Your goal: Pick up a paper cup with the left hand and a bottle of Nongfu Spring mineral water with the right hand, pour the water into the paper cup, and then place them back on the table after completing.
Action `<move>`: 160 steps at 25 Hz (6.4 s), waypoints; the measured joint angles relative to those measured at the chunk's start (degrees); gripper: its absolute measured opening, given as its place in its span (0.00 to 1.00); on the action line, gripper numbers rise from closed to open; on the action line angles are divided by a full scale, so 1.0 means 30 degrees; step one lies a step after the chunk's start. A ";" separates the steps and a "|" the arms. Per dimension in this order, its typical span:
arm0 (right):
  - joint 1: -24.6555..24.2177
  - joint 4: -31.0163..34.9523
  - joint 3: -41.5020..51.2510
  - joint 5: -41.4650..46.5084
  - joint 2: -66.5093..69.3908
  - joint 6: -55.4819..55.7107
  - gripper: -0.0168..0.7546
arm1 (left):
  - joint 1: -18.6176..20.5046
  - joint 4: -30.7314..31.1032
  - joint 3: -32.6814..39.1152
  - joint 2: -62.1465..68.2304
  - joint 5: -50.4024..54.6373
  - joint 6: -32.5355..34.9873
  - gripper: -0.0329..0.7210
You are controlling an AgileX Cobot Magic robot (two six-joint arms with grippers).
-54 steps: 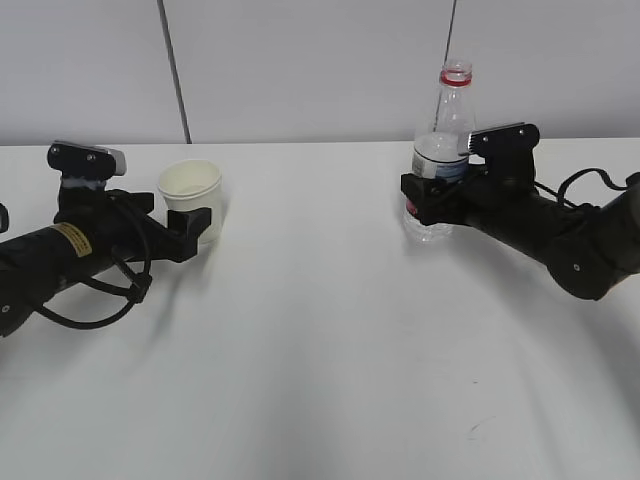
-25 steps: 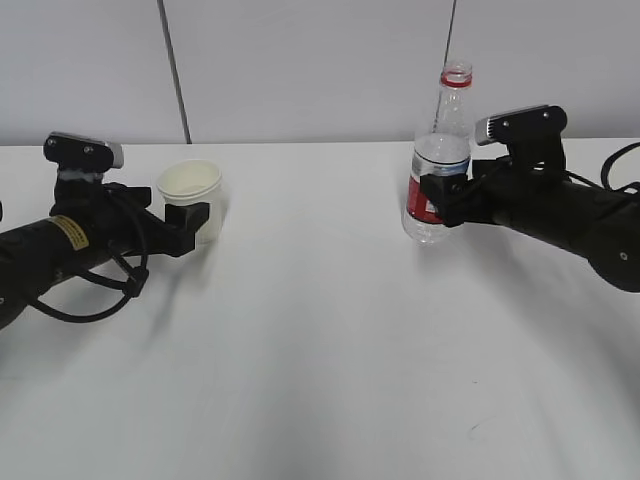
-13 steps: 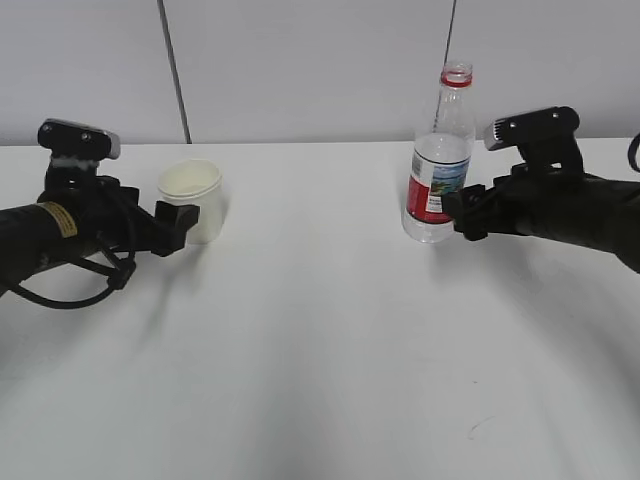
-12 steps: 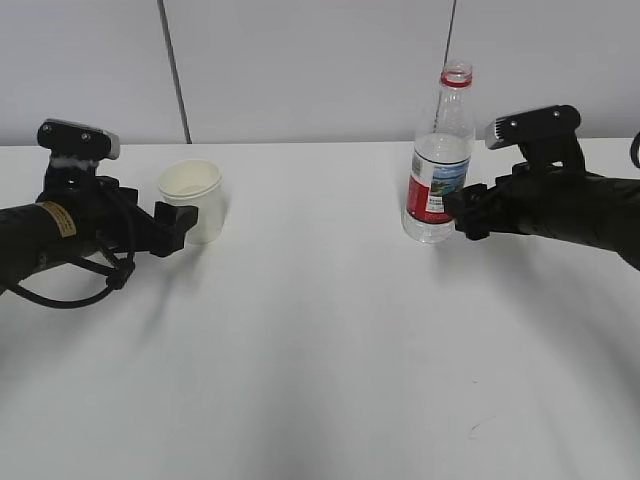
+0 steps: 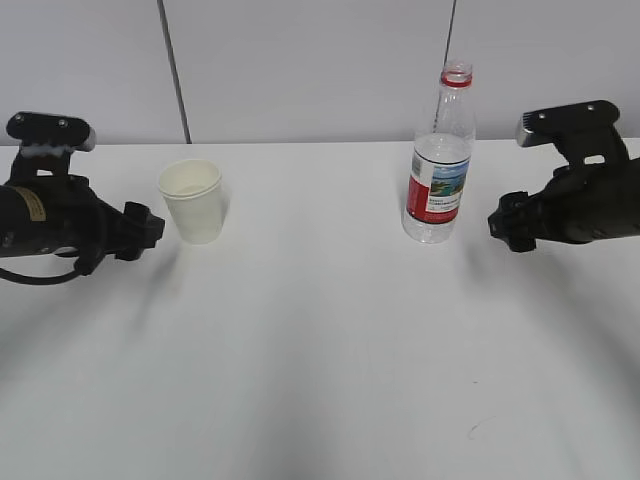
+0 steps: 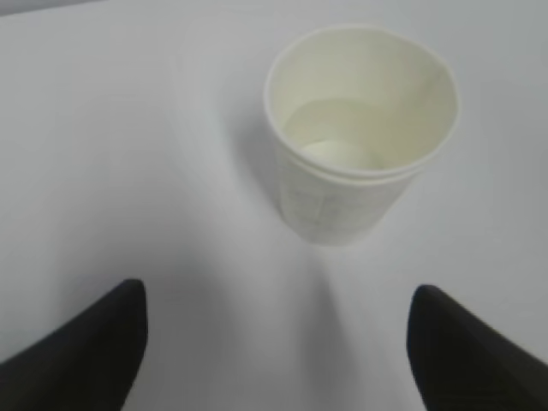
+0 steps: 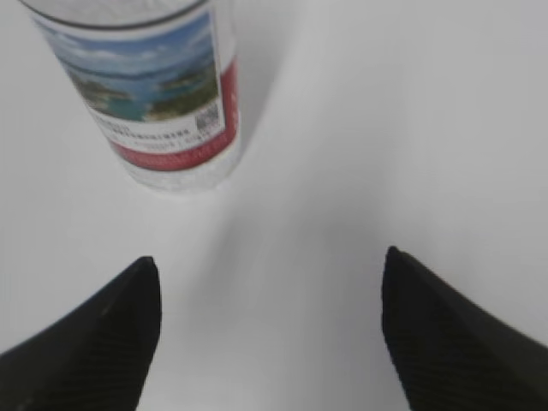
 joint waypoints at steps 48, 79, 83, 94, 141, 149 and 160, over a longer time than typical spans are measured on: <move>0.0038 0.8188 -0.3534 2.3749 -0.8640 -0.1512 0.78 | 0.0000 -0.6116 -0.2693 -1.1836 2.8830 0.2227 0.75; 0.0038 0.7151 0.6324 2.0845 -2.7830 -0.4530 0.78 | 0.0000 -0.6083 0.4171 -3.0458 2.6720 0.2961 0.69; 0.0038 0.7120 0.6956 2.0204 -2.9466 -0.4877 0.78 | 0.0000 -0.6216 0.4681 -3.2870 2.6711 0.3094 0.68; 0.0038 0.7120 0.7402 1.8937 -3.0604 -0.5119 0.78 | 0.0000 -0.6435 0.4858 -3.3990 2.6723 0.3822 0.68; -0.0382 0.7740 0.7354 2.2315 -3.3310 -0.5659 0.78 | 0.0411 -0.7024 0.4891 -3.3990 2.6685 0.4857 0.65; -0.1008 0.7740 0.7354 2.2315 -3.3310 -0.5672 0.78 | 0.1935 -0.7024 0.4891 -3.3990 2.6668 0.4857 0.63; -0.1016 0.7706 0.7354 2.2315 -3.3310 -0.5704 0.78 | 0.1991 -0.7024 0.4891 -3.3990 2.6668 0.4857 0.61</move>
